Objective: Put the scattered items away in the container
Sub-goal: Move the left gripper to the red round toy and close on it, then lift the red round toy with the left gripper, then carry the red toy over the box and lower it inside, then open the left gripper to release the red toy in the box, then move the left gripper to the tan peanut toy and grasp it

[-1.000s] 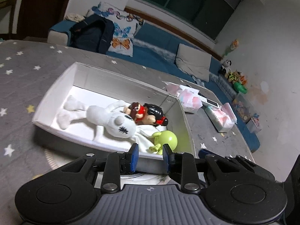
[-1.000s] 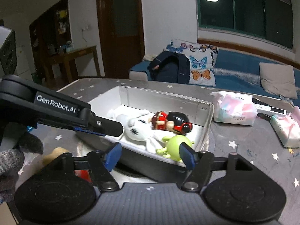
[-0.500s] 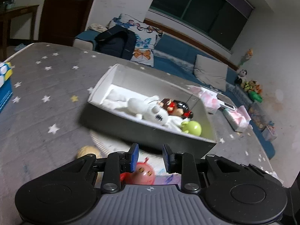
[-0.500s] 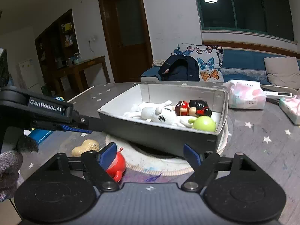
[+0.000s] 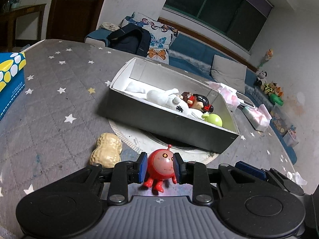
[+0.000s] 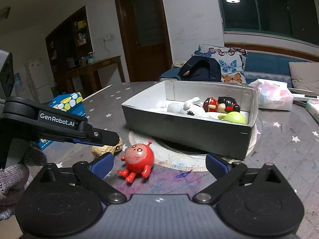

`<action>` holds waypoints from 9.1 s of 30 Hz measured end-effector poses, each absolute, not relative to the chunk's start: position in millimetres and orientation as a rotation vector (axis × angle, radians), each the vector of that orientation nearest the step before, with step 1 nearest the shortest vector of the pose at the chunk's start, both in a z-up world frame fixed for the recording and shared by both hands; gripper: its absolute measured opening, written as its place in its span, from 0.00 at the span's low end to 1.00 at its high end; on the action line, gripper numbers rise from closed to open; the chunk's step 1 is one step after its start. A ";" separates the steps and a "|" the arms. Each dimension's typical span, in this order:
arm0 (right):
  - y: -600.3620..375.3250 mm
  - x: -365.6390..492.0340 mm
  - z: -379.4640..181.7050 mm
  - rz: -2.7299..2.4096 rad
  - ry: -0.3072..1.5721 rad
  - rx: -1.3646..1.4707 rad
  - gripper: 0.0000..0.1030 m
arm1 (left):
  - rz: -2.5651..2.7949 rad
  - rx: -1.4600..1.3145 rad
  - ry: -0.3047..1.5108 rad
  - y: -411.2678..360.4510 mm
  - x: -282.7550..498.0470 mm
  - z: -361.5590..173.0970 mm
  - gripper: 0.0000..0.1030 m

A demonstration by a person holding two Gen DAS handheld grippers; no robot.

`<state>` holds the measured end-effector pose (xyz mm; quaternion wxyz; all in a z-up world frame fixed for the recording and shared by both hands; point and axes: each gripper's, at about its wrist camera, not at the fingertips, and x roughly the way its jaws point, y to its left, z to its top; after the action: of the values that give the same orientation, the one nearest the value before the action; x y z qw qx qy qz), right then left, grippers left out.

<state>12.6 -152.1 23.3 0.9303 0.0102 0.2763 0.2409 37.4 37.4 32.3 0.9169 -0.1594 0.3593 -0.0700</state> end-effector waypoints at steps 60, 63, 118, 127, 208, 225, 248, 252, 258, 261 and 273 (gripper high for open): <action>-106.0 55.2 -7.3 0.597 0.735 0.023 0.59 | -0.293 -0.276 0.863 32.5 79.1 13.2 0.30; -106.4 56.9 -7.9 0.600 0.739 0.027 0.59 | -0.288 -0.261 0.869 31.9 81.4 12.0 0.30; -114.2 90.7 59.2 0.612 0.593 -0.025 0.47 | -0.310 -0.131 0.687 16.4 107.5 76.3 0.42; -97.6 159.3 69.0 0.619 0.625 -0.074 0.47 | -0.275 -0.164 0.701 27.1 172.0 80.7 0.42; -67.7 173.9 49.5 0.644 0.673 -0.196 0.73 | -0.122 -0.190 0.753 72.0 179.3 53.8 0.40; -73.2 92.1 50.0 0.658 0.598 -0.150 0.97 | -0.053 -0.234 0.725 101.6 113.2 48.0 0.40; -39.3 65.0 0.3 0.729 0.734 -0.107 1.00 | -0.088 -0.359 0.841 115.5 85.6 5.2 0.40; -34.4 64.8 -5.5 0.728 0.746 -0.103 1.00 | -0.096 -0.378 0.856 117.0 87.3 1.8 0.40; -30.9 67.9 -9.9 0.730 0.759 -0.098 1.00 | -0.110 -0.403 0.865 119.1 89.1 -0.9 0.40; -28.5 69.0 -10.1 0.736 0.758 -0.102 0.98 | -0.114 -0.415 0.874 119.9 90.4 -3.5 0.40; -20.9 74.4 -14.5 0.753 0.778 -0.104 0.75 | -0.151 -0.467 0.895 123.7 92.9 -6.9 0.33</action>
<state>74.4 -20.9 -14.5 0.8557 -0.0497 0.3700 0.3582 92.9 123.7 -6.9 0.8725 -0.2235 0.4285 -0.0721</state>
